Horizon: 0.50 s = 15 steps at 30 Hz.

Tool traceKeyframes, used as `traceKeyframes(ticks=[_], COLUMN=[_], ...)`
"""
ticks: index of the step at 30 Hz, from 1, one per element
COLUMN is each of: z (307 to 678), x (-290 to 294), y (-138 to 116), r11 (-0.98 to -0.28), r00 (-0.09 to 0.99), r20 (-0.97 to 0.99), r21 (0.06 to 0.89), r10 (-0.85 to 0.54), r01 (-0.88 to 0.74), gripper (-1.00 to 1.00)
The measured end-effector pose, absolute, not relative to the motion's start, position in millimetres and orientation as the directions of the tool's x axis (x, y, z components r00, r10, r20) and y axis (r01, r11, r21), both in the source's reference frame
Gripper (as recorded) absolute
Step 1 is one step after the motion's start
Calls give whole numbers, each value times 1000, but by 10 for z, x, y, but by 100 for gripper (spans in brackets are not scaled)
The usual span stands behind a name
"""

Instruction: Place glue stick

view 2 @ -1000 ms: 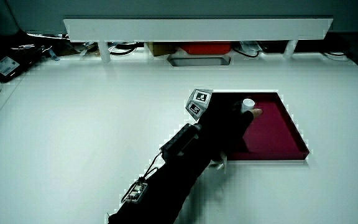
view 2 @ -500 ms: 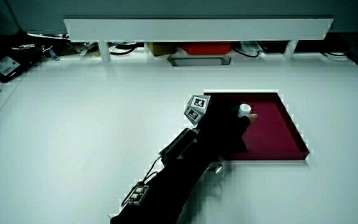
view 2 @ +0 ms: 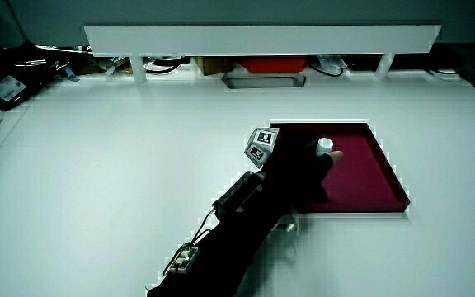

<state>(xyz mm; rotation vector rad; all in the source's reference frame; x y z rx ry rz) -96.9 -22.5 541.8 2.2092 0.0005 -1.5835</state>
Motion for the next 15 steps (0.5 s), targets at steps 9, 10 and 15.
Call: traceKeyframes(ticks=[9,10,15], z=[5429,5431,5343], x=[-985,-985,-1046], y=[-204,-204,-205], r11=[-912,-913,-912], r00=[330,321,310], r20=[-909,-914,-918], r21=[339,330,327], r10=[-254,-247,-246], r01=[232,238,247], gripper=[-74,-77,-91])
